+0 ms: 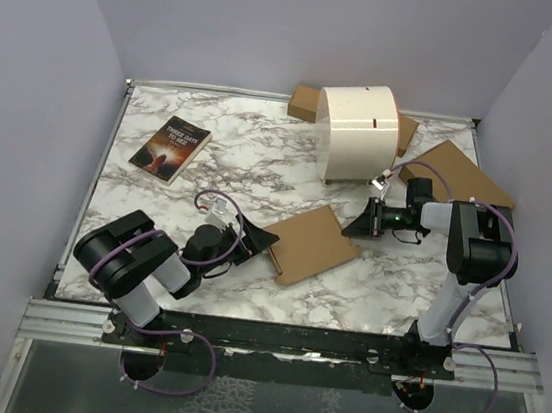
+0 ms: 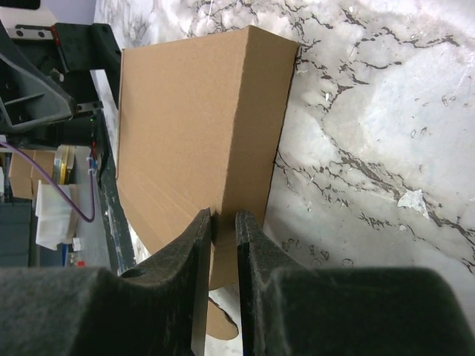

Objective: Fold the paper box

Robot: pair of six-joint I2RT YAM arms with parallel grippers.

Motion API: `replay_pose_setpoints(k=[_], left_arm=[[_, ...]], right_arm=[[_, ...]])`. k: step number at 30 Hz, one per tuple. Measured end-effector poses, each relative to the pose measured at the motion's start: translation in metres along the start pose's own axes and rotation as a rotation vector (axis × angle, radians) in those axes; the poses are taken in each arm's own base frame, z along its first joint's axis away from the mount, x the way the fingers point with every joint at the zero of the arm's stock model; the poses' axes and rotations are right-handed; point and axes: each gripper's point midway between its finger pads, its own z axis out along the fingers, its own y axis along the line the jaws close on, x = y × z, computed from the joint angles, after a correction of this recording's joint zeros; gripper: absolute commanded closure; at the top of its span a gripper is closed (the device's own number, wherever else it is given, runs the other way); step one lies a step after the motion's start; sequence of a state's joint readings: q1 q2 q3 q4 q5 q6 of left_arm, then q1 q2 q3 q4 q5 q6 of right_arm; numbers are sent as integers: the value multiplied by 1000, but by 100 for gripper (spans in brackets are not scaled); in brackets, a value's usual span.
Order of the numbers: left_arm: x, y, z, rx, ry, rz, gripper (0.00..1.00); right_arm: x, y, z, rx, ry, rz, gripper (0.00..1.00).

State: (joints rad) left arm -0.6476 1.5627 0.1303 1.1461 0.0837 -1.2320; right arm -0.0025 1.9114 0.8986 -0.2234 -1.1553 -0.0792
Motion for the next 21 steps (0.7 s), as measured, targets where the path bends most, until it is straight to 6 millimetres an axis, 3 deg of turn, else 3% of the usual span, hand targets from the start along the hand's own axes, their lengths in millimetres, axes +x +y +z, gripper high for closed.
replay_pose_setpoints(k=[14, 21], left_arm=[[6, -10, 7, 83, -35, -58, 14], [9, -10, 10, 100, -42, -46, 24]], right_arm=[[-2, -2, -1, -19, -5, 31, 86], [-5, -4, -3, -17, -11, 31, 86]])
